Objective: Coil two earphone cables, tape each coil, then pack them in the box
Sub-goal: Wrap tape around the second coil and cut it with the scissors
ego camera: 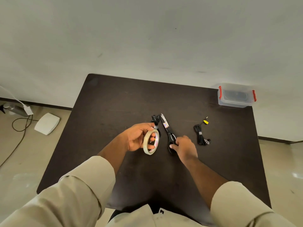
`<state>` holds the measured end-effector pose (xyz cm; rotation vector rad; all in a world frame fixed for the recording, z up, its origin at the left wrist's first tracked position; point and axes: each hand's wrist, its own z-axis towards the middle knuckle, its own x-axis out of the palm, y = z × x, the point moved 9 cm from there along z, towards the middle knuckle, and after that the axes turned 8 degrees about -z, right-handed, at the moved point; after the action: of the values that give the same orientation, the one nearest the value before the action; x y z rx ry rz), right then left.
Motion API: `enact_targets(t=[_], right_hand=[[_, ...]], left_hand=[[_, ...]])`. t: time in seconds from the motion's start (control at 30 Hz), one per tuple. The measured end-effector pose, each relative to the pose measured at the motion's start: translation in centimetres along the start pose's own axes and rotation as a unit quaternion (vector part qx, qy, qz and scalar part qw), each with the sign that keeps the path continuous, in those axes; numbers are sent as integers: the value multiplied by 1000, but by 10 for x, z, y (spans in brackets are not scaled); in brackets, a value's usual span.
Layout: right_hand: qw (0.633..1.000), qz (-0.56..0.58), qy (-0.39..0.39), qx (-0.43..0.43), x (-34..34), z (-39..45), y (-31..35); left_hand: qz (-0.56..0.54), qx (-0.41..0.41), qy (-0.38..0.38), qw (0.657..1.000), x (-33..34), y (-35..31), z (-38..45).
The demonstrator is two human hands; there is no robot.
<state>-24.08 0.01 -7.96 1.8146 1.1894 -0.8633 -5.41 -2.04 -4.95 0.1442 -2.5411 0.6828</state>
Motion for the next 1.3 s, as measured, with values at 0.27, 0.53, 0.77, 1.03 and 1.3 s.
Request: enact_targets(t=[0.27,0.53,0.77,1.03,1.3], right_hand=[[906,422,23,5,-26,16,38],[746,649,149,-2,-27,8,86],[738,667,-21,102,-35,6,50],[825,531,-114,156,-41,3,-3],[922,338,-123,143,-27,21,-36]], left_hand=[[0,-15,54,998,-1,-10,-3],[24,-28,114,993,4,-26,-11],[118,-5,87,989,7,-26,-6],[325,168,-22,931,20,-51,5],[594,233,-143,756,23,-36,31]])
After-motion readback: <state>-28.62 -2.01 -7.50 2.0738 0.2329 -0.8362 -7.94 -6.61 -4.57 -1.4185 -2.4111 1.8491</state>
